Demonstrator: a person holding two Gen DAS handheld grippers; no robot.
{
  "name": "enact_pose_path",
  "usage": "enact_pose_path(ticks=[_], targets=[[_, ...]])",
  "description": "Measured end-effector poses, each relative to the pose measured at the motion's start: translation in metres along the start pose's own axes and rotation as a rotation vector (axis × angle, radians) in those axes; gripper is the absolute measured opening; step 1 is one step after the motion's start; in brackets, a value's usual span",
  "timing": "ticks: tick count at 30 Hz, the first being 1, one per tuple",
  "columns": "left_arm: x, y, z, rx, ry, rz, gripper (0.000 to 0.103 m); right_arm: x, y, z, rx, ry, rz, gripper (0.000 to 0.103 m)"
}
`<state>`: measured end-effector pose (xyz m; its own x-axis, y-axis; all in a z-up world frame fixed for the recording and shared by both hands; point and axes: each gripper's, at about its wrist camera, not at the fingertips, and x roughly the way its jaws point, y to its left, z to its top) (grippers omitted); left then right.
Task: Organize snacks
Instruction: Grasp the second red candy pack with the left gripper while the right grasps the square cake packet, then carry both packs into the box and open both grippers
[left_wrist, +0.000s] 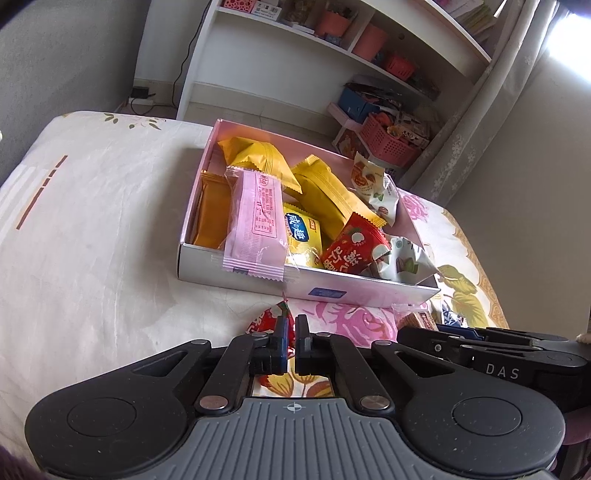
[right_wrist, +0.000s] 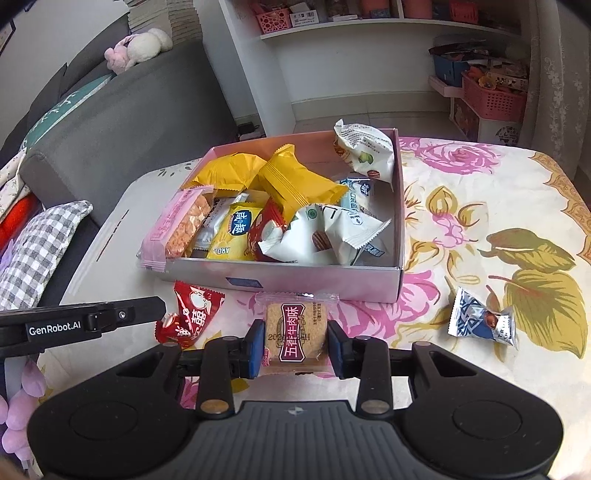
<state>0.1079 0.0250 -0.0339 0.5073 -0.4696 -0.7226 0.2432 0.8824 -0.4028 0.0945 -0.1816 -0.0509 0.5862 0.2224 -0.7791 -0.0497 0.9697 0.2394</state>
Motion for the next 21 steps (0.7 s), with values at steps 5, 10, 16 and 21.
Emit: enact_pose_path(ticks=[5,10,16,21], targets=[[0.005,-0.003,-0.005,0.044,0.024,0.017,0.014,0.000,-0.002,0.000,0.004,0.002,-0.001,0.028],[0.022,-0.006,-0.013,0.110,0.027,0.095,0.051,0.004,0.000,-0.002,-0.001,0.017,-0.011,0.028],[0.036,-0.008,-0.017,0.137,0.041,0.136,0.047,0.007,0.003,-0.004,-0.014,0.027,-0.012,0.028],[0.031,-0.006,-0.014,0.120,0.029,0.129,0.027,0.006,0.003,-0.003,-0.018,0.026,-0.011,0.028]])
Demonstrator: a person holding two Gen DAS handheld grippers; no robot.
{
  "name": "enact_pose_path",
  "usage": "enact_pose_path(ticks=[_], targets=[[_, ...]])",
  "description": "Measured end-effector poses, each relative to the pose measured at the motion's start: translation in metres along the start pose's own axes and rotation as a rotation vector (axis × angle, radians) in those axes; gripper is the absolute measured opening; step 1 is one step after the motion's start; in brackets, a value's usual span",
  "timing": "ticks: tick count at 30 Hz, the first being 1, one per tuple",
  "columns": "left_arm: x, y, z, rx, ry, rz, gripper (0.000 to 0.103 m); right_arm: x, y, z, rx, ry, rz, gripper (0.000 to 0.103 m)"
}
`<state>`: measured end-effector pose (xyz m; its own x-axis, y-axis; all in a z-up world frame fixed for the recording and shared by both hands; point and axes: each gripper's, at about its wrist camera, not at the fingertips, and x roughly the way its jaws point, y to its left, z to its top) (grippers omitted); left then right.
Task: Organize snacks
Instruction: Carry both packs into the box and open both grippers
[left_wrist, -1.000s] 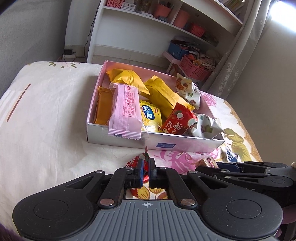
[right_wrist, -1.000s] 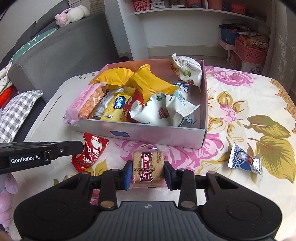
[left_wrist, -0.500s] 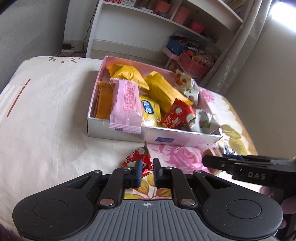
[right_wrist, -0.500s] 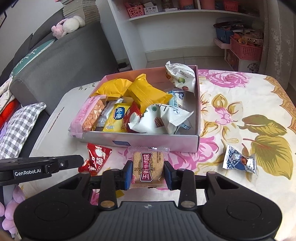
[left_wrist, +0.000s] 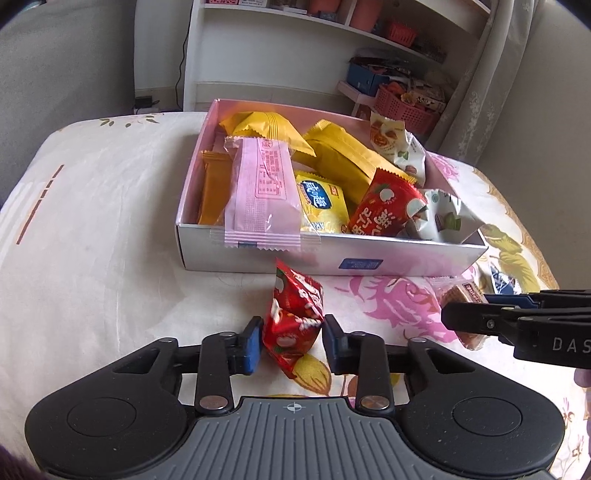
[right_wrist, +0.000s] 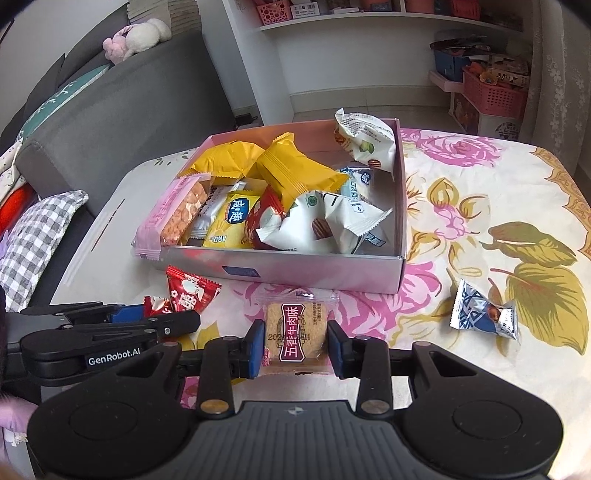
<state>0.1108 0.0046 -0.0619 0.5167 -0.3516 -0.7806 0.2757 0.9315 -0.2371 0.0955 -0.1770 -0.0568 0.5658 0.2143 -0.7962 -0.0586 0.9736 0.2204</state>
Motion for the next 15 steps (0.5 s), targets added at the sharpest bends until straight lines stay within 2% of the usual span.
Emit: enact_pose_path(ticks=[7,15], targets=[[-0.017,-0.004,0.005,-0.002,-0.002,-0.063,0.025,-0.011,-0.005,0.006,0.029,-0.032,0.015,0.028],[-0.047,-0.017,0.014,0.016,-0.066,-0.152,0.024,-0.030,-0.015,0.016,0.079,-0.089,0.040,0.028]])
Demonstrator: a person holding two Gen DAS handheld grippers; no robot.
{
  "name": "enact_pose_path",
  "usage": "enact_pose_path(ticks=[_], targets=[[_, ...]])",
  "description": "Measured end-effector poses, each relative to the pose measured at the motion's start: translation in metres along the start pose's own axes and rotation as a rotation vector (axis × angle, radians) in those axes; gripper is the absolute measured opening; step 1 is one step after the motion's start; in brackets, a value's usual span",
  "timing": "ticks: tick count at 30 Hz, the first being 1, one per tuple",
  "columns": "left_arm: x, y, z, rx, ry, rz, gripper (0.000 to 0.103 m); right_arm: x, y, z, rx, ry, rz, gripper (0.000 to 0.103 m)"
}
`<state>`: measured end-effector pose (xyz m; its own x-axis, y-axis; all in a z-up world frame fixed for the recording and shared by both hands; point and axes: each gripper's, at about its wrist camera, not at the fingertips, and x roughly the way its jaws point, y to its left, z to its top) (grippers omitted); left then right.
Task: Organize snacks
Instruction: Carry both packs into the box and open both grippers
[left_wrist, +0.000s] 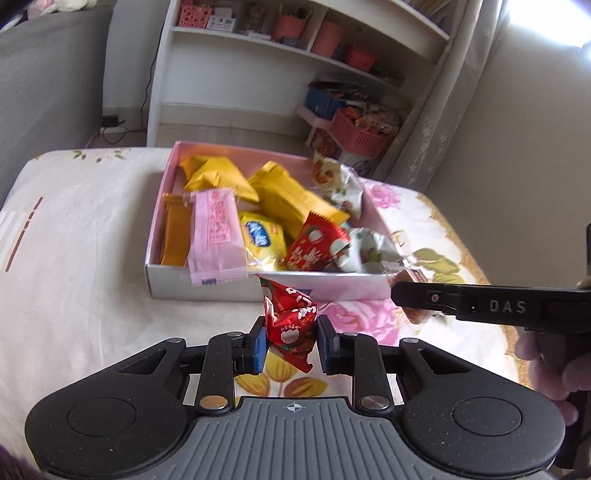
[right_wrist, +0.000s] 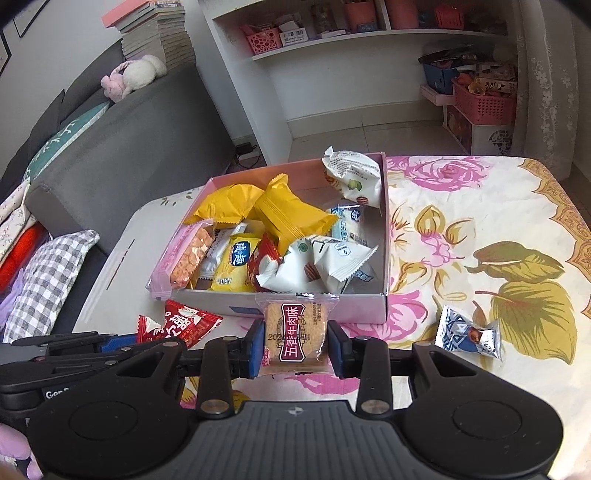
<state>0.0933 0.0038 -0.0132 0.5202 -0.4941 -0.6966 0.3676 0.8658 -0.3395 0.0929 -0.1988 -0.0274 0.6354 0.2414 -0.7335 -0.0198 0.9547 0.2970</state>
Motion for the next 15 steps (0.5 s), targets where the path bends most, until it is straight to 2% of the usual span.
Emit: enact_pose_path(ticks=[7,15], targets=[[-0.011,-0.006,0.009,-0.023,-0.059,-0.042,0.024,-0.011,-0.013,0.013,0.050,-0.064,-0.011,0.028],[0.008,-0.005,0.026,-0.068,-0.084,-0.006,0.024,-0.002,-0.026,0.025,0.104,-0.100,-0.031,0.028]])
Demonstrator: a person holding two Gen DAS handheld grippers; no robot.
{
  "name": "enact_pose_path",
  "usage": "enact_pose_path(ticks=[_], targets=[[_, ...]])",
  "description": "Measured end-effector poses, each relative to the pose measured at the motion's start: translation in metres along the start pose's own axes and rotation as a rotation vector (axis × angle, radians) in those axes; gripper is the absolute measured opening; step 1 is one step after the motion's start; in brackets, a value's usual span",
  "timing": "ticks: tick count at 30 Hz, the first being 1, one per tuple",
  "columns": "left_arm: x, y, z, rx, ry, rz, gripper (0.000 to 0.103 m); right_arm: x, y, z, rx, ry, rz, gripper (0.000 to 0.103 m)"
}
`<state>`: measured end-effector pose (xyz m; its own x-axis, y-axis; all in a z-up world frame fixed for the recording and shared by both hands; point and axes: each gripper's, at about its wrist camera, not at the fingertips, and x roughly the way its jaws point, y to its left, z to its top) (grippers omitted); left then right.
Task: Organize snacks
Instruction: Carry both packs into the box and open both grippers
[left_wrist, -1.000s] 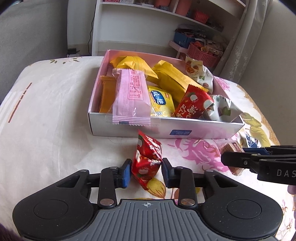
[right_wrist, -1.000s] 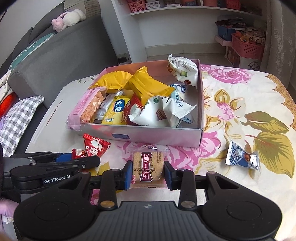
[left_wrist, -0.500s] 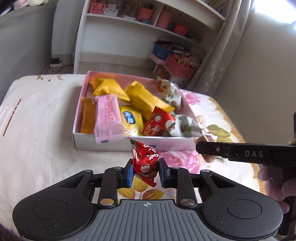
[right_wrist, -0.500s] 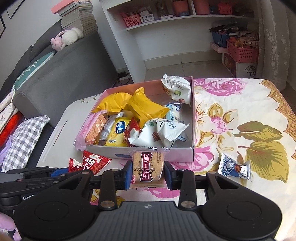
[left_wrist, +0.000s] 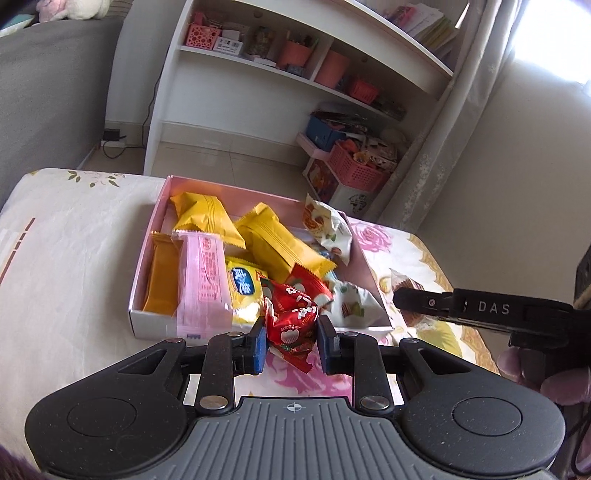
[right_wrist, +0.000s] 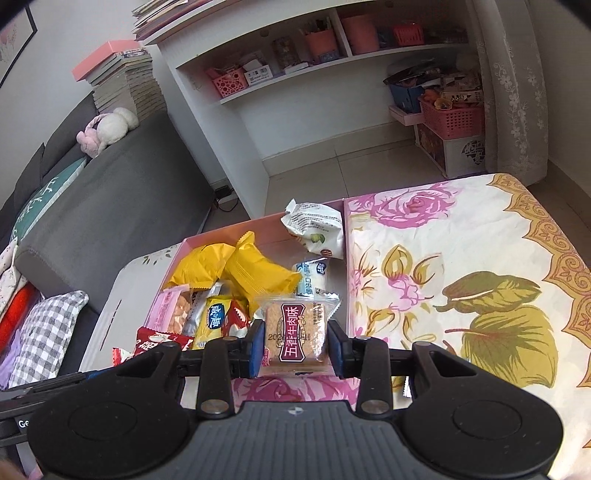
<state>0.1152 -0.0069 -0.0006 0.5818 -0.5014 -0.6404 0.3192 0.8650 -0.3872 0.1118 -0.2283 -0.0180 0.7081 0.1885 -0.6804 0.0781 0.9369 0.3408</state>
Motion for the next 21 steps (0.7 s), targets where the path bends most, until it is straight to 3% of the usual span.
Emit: enact_pose_path(ticks=[9,21], targets=[[0.031,0.003,0.016,-0.042,-0.028,0.086,0.025,0.023,0.001,0.013,0.045,-0.029,-0.001,0.029],[0.056,0.000,0.021,0.005,-0.042,0.162,0.026,0.052,-0.002,0.019,0.142,-0.050,0.026,0.029]])
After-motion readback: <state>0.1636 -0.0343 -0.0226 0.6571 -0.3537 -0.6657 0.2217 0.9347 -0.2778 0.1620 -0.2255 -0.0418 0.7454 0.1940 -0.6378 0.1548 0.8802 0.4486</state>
